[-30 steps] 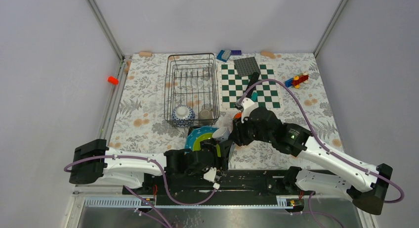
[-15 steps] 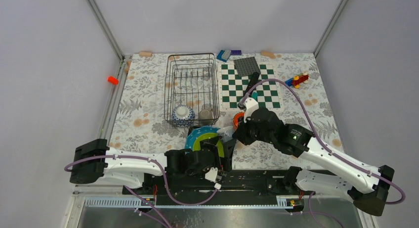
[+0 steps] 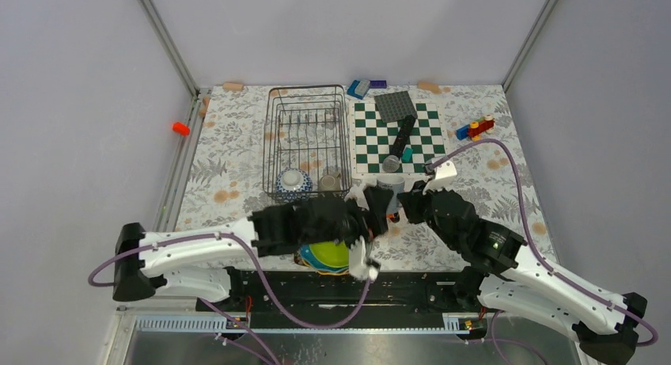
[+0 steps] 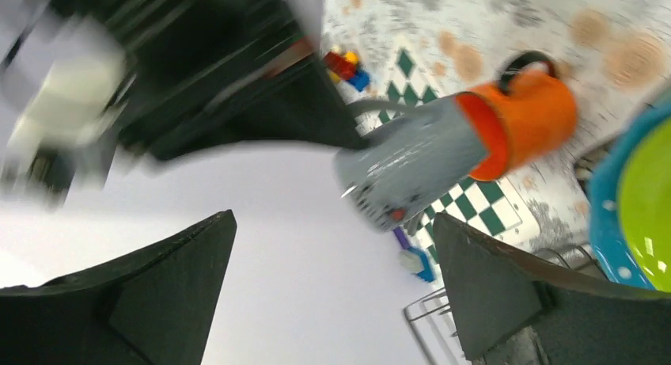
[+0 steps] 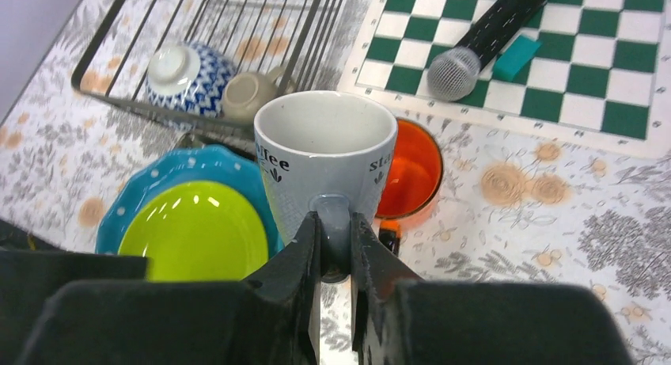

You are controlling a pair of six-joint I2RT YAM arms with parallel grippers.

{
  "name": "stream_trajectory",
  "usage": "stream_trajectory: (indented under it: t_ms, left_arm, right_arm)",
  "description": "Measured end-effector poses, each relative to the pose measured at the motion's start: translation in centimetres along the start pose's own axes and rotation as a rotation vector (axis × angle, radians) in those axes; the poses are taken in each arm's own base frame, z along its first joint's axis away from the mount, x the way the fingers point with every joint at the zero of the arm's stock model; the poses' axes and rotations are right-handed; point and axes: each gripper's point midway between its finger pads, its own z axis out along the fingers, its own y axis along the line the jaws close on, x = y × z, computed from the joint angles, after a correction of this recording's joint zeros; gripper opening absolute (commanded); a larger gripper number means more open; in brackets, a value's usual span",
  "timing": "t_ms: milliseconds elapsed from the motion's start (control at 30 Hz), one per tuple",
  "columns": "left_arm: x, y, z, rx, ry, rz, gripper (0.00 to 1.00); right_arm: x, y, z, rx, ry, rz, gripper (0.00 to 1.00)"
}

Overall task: Unload the mixed dishes from the dish rack
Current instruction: Place the cup at the center of the board.

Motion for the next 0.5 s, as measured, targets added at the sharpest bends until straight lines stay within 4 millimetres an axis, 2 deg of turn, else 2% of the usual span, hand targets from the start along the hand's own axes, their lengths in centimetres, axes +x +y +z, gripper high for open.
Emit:
stream_trajectory:
  t_ms: [100, 133, 167, 300, 400, 467, 500]
  left_arm:
    - [3.1, 4.4, -2.2, -0.128, -0.032, -0.246, 0.99]
    - [5.4, 6.3, -3.7, -0.220, -0.032, -0.391, 0.99]
    - [5.8, 6.6, -4.0, -0.236, -0.031, -0.417, 0.99]
    - [11.4, 9.2, -6.1, -0.458, -0.043, -0.865, 0.99]
    - [16.5, 10.1, -7.4, -0.642, -0.033, -1.261, 0.99]
    - [19.7, 9.3, -8.3, -0.753, -0.002, -1.524, 0.99]
    - [21.2, 8.2, -8.6, -0.805, 0.024, -1.665, 0.99]
  right_arm:
    - [-0.9, -1.0, 0.2, 0.037, -0.079, 0.000, 0.00]
    - [-1.0, -1.1, 0.2, 0.046, -0.087, -0.001, 0.00]
    - [-1.2, -1.5, 0.2, 0.063, -0.103, -0.005, 0.00]
    - [-2.2, -3.7, 0.3, 0.184, -0.184, -0.012, 0.00]
    - [-2.5, -5.7, 0.3, 0.292, -0.235, -0.021, 0.00]
    - [-2.2, -6.8, 0.4, 0.351, -0.258, -0.032, 0.00]
    - [-2.0, -7.3, 0.5, 0.377, -0.267, -0.037, 0.00]
